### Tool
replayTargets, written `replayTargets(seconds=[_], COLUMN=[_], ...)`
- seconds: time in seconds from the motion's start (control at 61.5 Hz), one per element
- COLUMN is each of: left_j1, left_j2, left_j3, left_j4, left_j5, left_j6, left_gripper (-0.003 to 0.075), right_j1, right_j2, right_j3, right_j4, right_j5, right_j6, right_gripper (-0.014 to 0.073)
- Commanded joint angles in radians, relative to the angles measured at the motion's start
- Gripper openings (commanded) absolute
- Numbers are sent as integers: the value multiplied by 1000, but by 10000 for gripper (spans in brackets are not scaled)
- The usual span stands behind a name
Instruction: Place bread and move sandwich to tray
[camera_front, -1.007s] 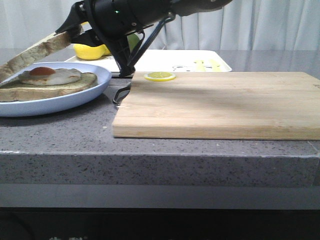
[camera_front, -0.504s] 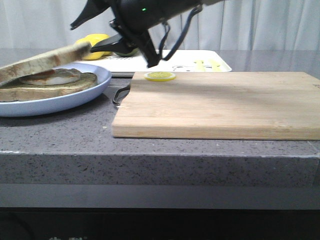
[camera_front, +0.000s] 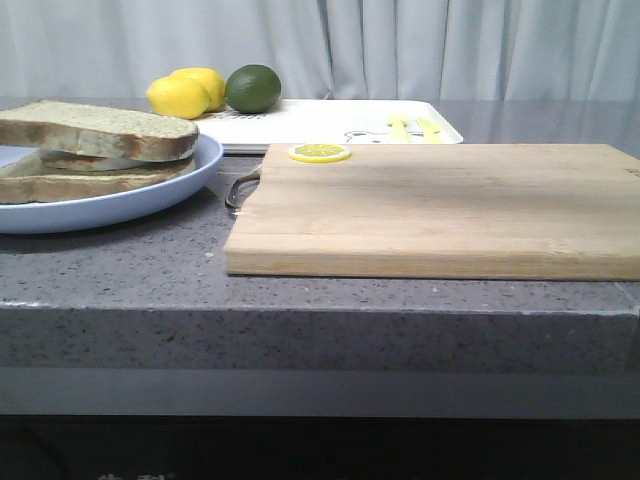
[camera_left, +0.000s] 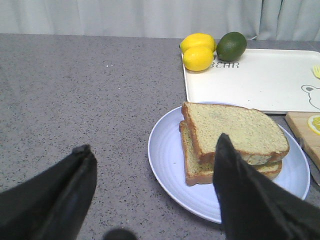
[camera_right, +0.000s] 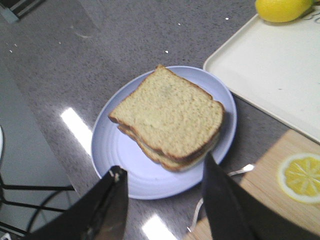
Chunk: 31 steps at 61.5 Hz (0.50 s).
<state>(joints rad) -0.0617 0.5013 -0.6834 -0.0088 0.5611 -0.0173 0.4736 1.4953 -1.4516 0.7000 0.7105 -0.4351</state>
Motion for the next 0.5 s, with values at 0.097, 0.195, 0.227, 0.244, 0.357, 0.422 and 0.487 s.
replayTargets(seconds=[0.097, 0.195, 0.227, 0.244, 0.357, 0.422, 0.487], left_j1=[-1, -1, -1, -1, -1, -1, -1], left_j2=[12, 12, 12, 12, 12, 12, 12], left_j3=[-27, -27, -27, -27, -27, -27, -27], left_j4=[-5, -5, -5, -5, -5, -5, -5], left_j5=[-80, -80, -80, -80, -80, -80, -81], left_j6=[-5, -5, -5, -5, -5, -5, -5], left_gripper=[491, 491, 491, 491, 491, 491, 491], right_j1=[-4, -4, -4, -4, -4, -4, -4], right_j2=[-186, -261, -298, -310, -418, -488, -551], right_j3=[-26, 16, 41, 59, 170, 240, 319], right_j4=[-411, -535, -558, -561, -563, -563, -563], right_j5=[116, 168, 168, 167, 126, 86, 43], right_j6=[295, 366, 375, 377, 376, 376, 376], right_gripper=[372, 372, 372, 372, 372, 372, 372])
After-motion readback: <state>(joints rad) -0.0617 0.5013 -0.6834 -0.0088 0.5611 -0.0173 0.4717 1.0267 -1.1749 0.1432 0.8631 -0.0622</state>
